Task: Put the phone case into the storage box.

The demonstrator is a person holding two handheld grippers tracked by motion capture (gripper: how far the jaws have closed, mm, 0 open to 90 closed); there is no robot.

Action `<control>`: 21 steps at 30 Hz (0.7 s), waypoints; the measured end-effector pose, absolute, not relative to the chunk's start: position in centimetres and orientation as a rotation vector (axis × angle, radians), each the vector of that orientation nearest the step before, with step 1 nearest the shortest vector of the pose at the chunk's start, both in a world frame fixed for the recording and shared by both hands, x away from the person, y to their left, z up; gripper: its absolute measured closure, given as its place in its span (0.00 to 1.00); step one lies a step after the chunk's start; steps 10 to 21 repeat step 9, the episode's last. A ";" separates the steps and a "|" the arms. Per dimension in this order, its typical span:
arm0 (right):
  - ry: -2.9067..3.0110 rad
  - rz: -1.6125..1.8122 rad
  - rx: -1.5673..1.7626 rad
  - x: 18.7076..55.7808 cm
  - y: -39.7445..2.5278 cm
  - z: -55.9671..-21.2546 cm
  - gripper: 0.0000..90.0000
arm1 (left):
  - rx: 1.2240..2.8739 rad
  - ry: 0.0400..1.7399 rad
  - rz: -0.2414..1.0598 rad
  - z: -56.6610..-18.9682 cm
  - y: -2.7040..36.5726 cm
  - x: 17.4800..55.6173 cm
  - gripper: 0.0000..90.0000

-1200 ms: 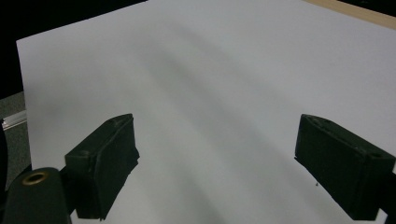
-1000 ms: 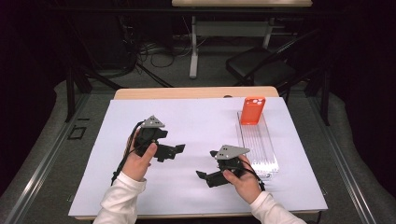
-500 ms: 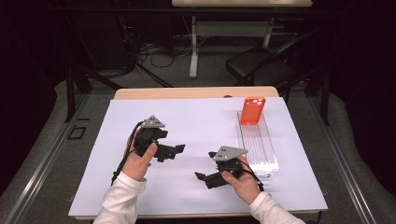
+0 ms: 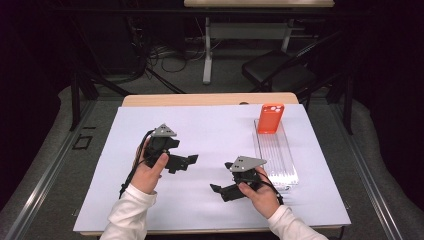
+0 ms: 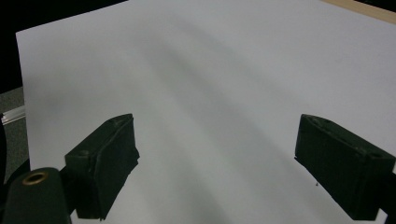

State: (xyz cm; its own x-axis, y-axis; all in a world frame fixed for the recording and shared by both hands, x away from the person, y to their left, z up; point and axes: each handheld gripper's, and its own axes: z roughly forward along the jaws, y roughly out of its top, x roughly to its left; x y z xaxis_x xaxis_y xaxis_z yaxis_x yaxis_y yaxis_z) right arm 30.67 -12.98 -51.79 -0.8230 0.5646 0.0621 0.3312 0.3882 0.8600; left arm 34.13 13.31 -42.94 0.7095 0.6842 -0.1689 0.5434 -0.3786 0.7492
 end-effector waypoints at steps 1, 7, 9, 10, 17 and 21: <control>2.409 1.406 0.792 30.7 -13.0 -51.8 0.14 | 2.078 0.931 0.210 -42.9 13.3 34.2 0.16; 2.429 1.388 0.794 30.7 -12.9 -51.9 0.14 | 2.074 0.935 0.208 -42.9 13.3 34.3 0.16; 2.429 1.387 0.794 30.6 -13.0 -51.8 0.14 | 2.072 0.934 0.209 -43.0 13.3 34.4 0.16; 2.429 1.387 0.794 30.6 -13.0 -51.8 0.14 | 2.072 0.934 0.209 -43.0 13.3 34.4 0.16; 2.429 1.387 0.794 30.6 -13.0 -51.8 0.14 | 2.072 0.934 0.209 -43.0 13.3 34.4 0.16; 2.429 1.387 0.794 30.6 -13.0 -51.8 0.14 | 2.072 0.934 0.209 -43.0 13.3 34.4 0.16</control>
